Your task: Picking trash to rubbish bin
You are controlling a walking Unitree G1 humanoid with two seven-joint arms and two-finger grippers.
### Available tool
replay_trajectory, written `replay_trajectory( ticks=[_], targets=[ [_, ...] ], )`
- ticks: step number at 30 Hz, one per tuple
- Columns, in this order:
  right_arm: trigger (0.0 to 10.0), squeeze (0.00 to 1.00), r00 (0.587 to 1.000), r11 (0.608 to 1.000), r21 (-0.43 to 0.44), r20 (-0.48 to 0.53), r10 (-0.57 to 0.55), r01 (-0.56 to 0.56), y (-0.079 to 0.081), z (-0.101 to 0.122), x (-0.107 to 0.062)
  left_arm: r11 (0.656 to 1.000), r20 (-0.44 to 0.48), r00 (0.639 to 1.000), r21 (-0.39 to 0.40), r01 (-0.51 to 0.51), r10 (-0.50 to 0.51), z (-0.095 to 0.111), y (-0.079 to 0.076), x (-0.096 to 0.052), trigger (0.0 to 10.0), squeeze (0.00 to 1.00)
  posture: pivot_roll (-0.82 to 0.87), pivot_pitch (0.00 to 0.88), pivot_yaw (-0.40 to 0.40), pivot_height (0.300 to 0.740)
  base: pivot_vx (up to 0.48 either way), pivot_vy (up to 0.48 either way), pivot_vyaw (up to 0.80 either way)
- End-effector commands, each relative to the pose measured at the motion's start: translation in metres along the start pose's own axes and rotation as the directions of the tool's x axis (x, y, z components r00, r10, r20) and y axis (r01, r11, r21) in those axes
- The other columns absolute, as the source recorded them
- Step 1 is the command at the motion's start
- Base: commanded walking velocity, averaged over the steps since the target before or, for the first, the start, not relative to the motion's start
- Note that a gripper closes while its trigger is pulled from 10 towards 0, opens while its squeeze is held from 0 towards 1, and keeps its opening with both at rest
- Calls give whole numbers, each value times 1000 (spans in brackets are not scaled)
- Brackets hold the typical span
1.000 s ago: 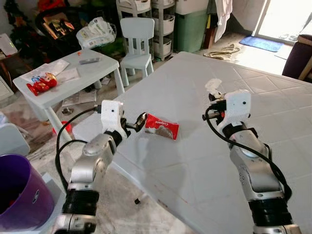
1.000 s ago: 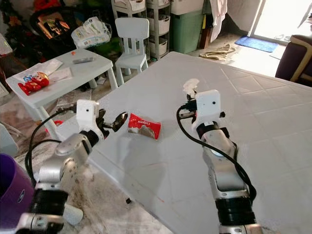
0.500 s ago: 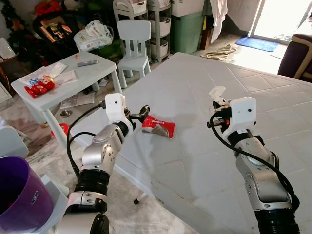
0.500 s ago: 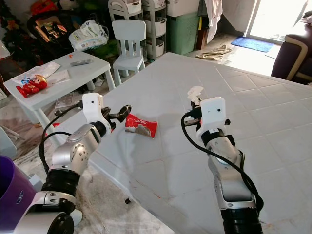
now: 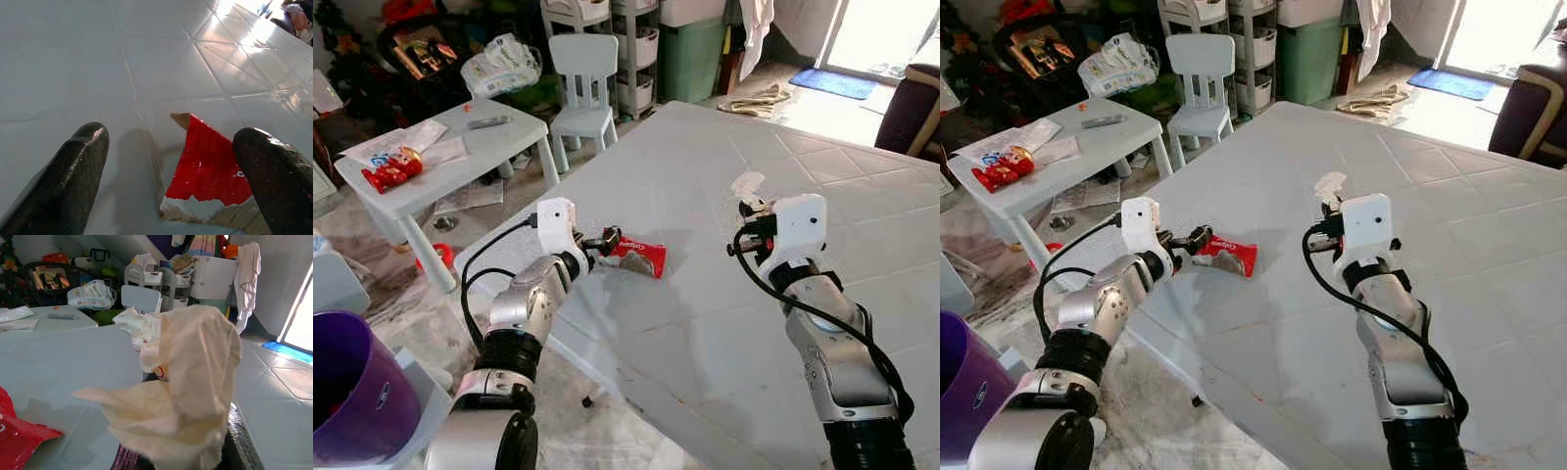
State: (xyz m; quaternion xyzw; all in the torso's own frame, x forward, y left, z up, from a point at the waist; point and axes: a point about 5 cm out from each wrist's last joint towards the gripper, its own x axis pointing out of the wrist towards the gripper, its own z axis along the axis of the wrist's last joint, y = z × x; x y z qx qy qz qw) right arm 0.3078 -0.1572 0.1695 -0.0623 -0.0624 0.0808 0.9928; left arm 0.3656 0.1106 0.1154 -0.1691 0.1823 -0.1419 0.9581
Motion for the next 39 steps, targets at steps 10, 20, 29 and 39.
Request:
replay_trajectory(
  ticks=[10, 20, 29, 39],
  targets=[
    [0, 0, 1000, 1000, -11, 17, 3, -3, 0, 7, -1, 997, 15, 997, -24, 73, -73, 5, -16, 11, 10000, 0, -68, 32, 36, 740, 0, 0, 0],
    [0, 0, 1000, 1000, -20, 14, 11, -11, 0, 7, -4, 990, 3, 991, -27, 137, -137, 2, -32, 19, 8196, 0, -80, 38, 39, 740, 0, 0, 0],
    [0, 0, 1000, 1000, -22, 12, 3, -3, -1, 7, -4, 986, -8, 987, -61, 158, -159, -5, -37, 21, 0, 0, -87, 39, 41, 740, 0, 0, 0],
    [0, 0, 1000, 1000, -13, 9, 4, -4, 0, 6, -2, 986, -1, 992, -113, 125, -126, -11, -25, 18, 0, 0, -73, 40, 39, 740, 0, 0, 0]
  ],
)
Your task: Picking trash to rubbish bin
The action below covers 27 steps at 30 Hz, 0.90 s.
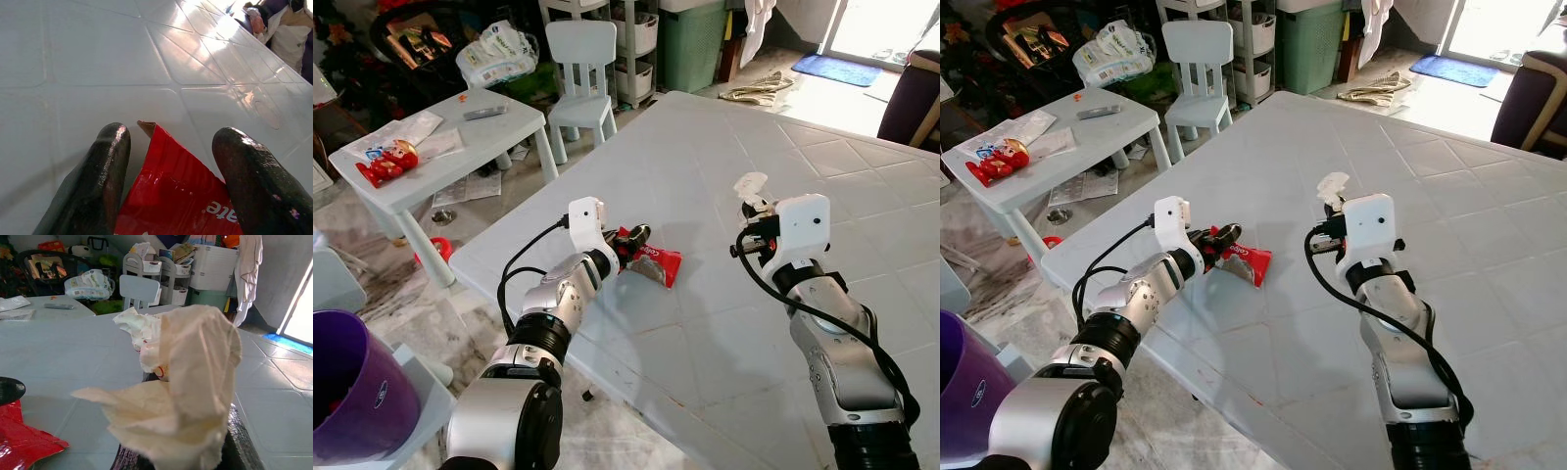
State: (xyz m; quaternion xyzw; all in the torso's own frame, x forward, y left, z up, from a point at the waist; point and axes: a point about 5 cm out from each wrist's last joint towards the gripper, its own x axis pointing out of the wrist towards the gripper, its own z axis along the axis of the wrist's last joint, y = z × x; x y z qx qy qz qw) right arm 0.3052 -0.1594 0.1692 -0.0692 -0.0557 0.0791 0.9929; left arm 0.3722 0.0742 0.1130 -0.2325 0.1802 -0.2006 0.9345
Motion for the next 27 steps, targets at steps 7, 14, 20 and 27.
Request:
replay_trajectory(
  ticks=[7, 14, 20, 27],
  targets=[
    [0, 0, 1000, 1000, 3, 27, 6, -6, 2, 7, 3, 999, 1, 999, -18, -48, 48, -2, 11, -3, 0, 0, -73, 38, 38, 740, 0, 0, 0],
    [0, 0, 1000, 1000, 2, 30, 5, -5, 2, 8, 3, 997, 17, 997, -13, -73, 74, 2, 13, -4, 0, 0, -75, 35, 36, 740, 0, 0, 0],
    [0, 0, 999, 1000, 2, 32, 8, -8, 2, 9, 4, 995, 49, 995, 21, -93, 92, 5, 15, -7, 0, 0, -67, 34, 32, 740, 0, 0, 0],
    [0, 0, 999, 1000, 4, 35, 12, -12, 3, 9, 6, 989, 130, 984, 71, -132, 122, 11, 19, -12, 0, 0, -55, 31, 27, 740, 0, 0, 0]
  ],
)
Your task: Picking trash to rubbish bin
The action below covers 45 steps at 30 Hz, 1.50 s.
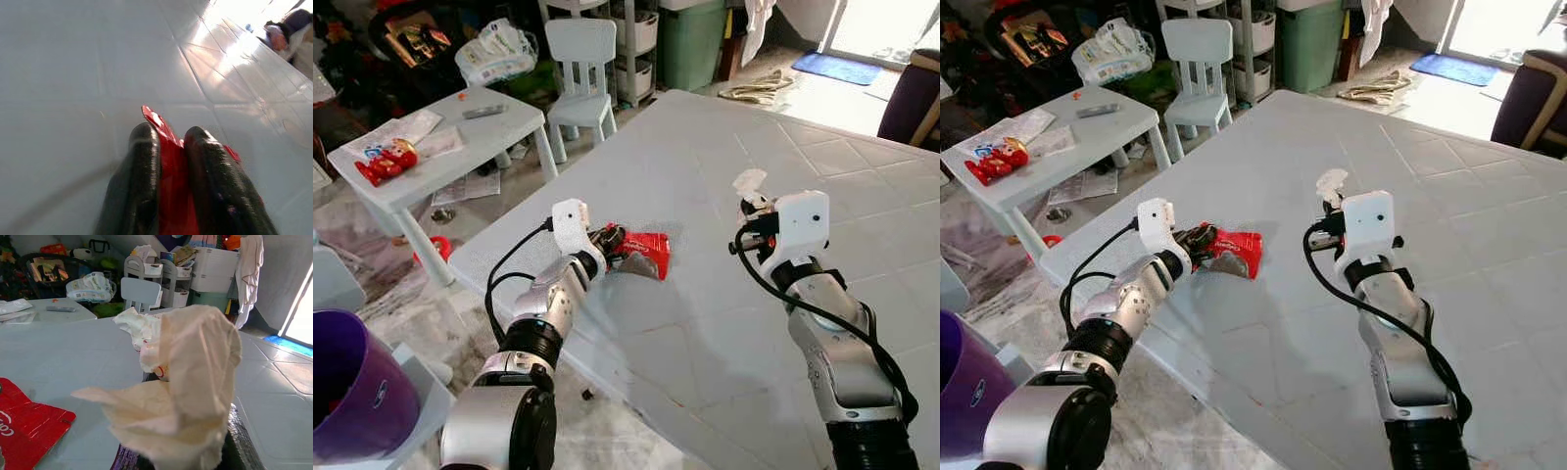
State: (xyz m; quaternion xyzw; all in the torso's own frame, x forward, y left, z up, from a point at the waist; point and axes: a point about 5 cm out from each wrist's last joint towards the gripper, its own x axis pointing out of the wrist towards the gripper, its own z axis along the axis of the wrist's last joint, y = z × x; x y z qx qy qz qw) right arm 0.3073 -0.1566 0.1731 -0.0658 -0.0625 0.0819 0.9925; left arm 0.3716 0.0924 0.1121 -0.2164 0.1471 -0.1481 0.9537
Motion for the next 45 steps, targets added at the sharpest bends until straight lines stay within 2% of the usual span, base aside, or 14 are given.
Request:
replay_trajectory(
  ticks=[1, 3, 4, 6, 10, 13, 15, 20, 23, 28, 30, 34, 38, 45],
  targets=[
    [0, 0, 1000, 1000, -1, 21, 9, -9, 2, 6, 3, 994, 101, 994, 89, -60, 51, 12, 7, -6, 0, 0, -55, 31, 27, 740, 0, 0, 0],
    [0, 0, 1000, 1000, 0, 25, 10, -10, 2, 6, 4, 982, 190, 979, 156, -104, 74, 20, 10, -14, 0, 0, -51, 31, 26, 740, 0, 0, 0],
    [0, 0, 1000, 1000, 0, 25, 10, -10, 2, 6, 4, 982, 190, 979, 156, -104, 74, 20, 10, -14, 0, 0, -51, 31, 26, 740, 0, 0, 0],
    [0, 0, 1000, 1000, -4, 30, 7, -7, 3, 7, 7, 959, 289, 951, 220, -177, 110, 27, 17, -28, 0, 0, -34, 29, 20, 740, 0, 0, 0],
    [0, 0, 999, 1000, 0, 31, 7, -7, 3, 7, 8, 950, 324, 939, 238, -200, 117, 30, 19, -34, 0, 0, -21, 31, 14, 740, 0, 0, 0],
    [0, 0, 999, 1000, 18, 33, 22, -23, 10, 7, 10, 915, 429, 890, 280, -292, 153, 40, 26, -54, 0, 0, 9, 45, -1, 740, 0, 0, 0],
    [0, 0, 999, 999, 21, 32, 37, -38, 14, 7, 11, 900, 467, 865, 277, -338, 181, 44, 28, -63, 0, 0, 21, 52, -8, 740, 0, 0, 0],
    [0, 0, 997, 997, 35, 37, 66, -67, 22, 8, 13, 894, 483, 844, 235, -383, 234, 43, 32, -77, 0, 0, 48, 75, -28, 740, 0, 0, 0],
    [0, 0, 997, 997, 35, 37, 66, -67, 22, 8, 13, 894, 483, 844, 235, -383, 234, 43, 32, -77, 0, 0, 48, 75, -28, 740, 0, 0, 0],
    [0, 0, 996, 995, 44, 42, 84, -85, 26, 8, 15, 883, 494, 836, 250, -398, 237, 40, 32, -85, 0, 0, 62, 72, -29, 740, 0, 0, 0],
    [0, 0, 994, 994, 55, 60, 91, -95, 30, 11, 18, 872, 495, 840, 285, -398, 221, 34, 23, -91, 0, 0, 68, 67, -26, 740, 0, 0, 656],
    [0, 0, 994, 994, 63, 67, 89, -93, 31, 12, 20, 869, 489, 848, 307, -389, 207, 34, 17, -90, 0, 0, 64, 61, -17, 740, 0, 0, 800],
    [0, 0, 994, 994, 61, 71, 89, -93, 31, 13, 20, 873, 476, 850, 290, -392, 223, 36, 15, -86, 0, 0, 47, 67, -12, 740, 0, 0, 800],
    [0, 0, 994, 994, 59, 73, 85, -89, 31, 13, 18, 903, 456, 863, 244, -355, 216, 37, 5, -79, 0, 0, 32, 73, -8, 740, 0, 0, 800]
  ],
)
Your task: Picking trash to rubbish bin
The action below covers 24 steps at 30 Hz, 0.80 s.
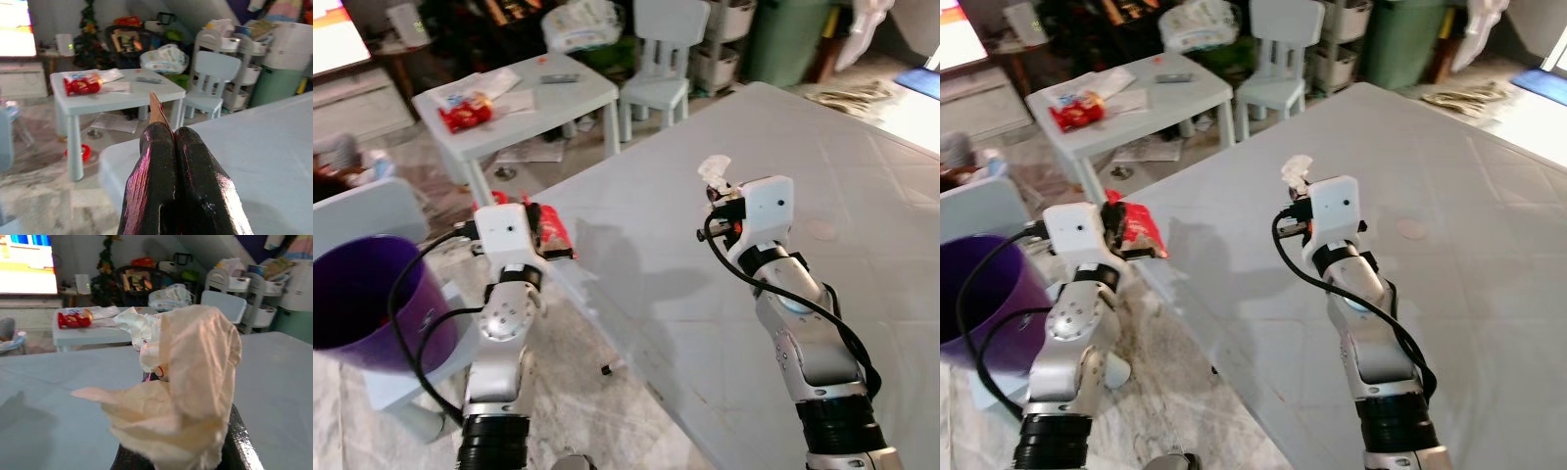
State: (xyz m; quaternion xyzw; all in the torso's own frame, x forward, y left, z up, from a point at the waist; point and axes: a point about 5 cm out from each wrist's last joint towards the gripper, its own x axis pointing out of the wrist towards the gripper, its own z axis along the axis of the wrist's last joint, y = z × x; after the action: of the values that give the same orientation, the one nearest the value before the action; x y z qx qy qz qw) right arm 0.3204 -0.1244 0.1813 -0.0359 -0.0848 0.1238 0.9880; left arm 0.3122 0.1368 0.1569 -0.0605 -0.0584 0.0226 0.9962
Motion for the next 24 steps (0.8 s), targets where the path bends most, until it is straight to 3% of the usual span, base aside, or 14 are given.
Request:
replay_trajectory(
  ticks=[1, 10, 24],
  targets=[
    [0, 0, 1000, 1000, 2, 16, 11, -11, 3, 3, -1, 1000, -9, 1000, -5, 1, -1, 2, -2, 2, 0, 0, 28, 75, -5, 740, 0, 0, 800],
    [0, 0, 1000, 1000, 6, 20, 11, -11, 3, 4, -2, 999, -33, 999, -47, 25, -26, 0, -12, 3, 0, 0, 22, 79, -3, 740, 0, 0, 800],
    [0, 0, 1000, 1000, 17, 17, 15, -15, 5, 4, -2, 995, -55, 997, -87, 54, -59, -1, -16, 3, 0, 0, 26, 96, -2, 740, 0, 0, 800]
  ],
)
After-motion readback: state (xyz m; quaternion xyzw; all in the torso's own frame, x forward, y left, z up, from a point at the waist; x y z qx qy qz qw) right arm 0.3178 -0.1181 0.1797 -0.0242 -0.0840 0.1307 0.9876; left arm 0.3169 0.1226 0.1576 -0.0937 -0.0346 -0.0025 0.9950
